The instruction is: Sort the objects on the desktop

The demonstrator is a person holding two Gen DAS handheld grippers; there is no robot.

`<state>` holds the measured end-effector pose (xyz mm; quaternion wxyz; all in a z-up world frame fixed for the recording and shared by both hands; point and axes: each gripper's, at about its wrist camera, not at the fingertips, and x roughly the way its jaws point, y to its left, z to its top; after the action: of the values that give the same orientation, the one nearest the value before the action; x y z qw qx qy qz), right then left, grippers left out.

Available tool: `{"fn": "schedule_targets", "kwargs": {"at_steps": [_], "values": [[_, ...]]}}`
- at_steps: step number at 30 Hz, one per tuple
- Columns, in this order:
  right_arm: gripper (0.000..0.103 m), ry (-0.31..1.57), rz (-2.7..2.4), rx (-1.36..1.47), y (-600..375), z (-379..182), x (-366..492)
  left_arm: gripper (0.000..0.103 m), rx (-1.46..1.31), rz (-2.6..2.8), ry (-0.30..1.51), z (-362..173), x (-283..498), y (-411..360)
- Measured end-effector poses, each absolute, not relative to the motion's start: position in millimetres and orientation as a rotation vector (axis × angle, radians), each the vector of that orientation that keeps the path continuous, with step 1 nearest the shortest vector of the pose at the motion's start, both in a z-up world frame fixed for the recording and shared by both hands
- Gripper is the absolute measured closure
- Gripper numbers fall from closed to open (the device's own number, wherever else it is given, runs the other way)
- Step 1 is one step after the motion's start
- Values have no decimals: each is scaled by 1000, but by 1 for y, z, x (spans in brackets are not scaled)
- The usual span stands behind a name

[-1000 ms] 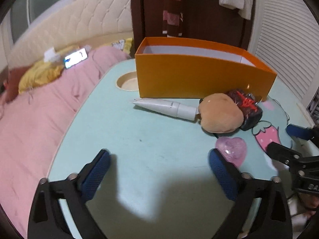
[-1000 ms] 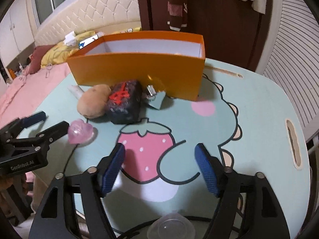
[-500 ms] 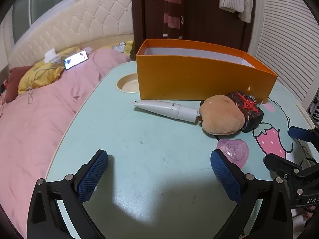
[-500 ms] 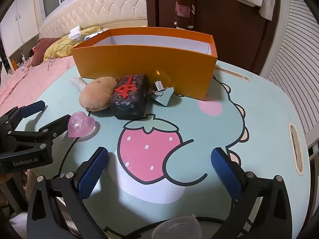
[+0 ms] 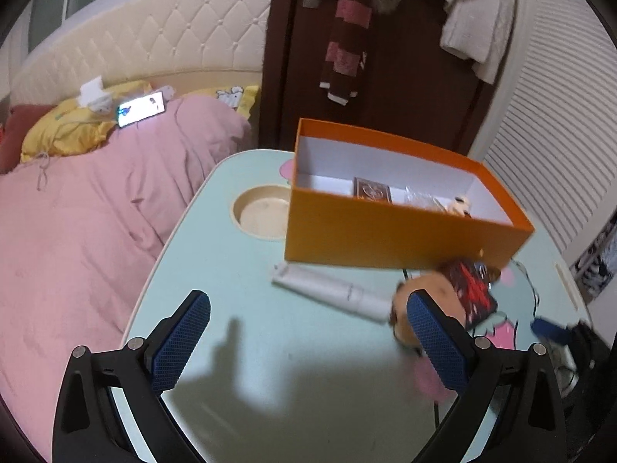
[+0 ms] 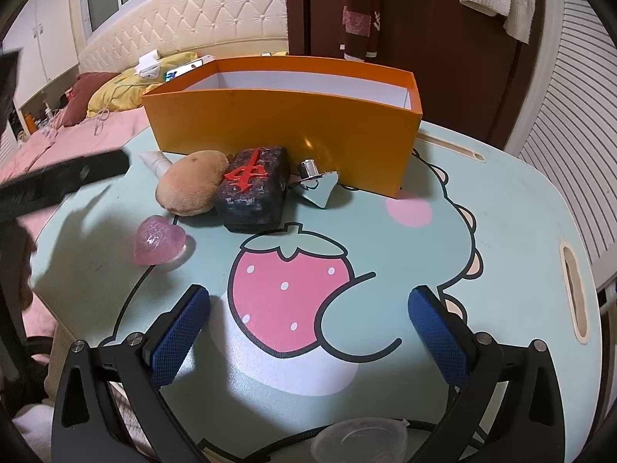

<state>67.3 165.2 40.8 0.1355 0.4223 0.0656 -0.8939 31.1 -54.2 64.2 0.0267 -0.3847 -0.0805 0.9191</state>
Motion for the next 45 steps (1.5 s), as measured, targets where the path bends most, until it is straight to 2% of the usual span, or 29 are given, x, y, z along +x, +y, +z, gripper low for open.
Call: {"fn": "schedule_targets", "kwargs": {"at_steps": [2,4,9,12,19,33,35,37,45], "values": [[0,191,-2587,1219,166,40,67,8,-1227,2810,-305,60,21,-57],[0,191,-2586,1215,167,40,67,24,-1287,2772,-327,53,10,-57],[0,192,-2583,1209,166,40,66,26,-1343,2761,-310,45,-5,-46],[0,194,-2581,1206,166,40,66,27,-1355,2760,-230,45,-6,-36],[0,194,-2579,1202,166,40,64,46,-1367,2767,-176,48,19,-50],[0,197,-2577,1205,166,41,64,46,-1335,2779,-93,47,24,-41],[0,196,-2577,1206,166,41,64,53,-1339,2776,-39,45,22,-37],[0,195,-2577,1207,166,42,64,83,-1334,2775,-4,44,22,-35],[0,206,-2572,1213,163,45,63,84,-1282,2754,-17,45,35,-36]]}}
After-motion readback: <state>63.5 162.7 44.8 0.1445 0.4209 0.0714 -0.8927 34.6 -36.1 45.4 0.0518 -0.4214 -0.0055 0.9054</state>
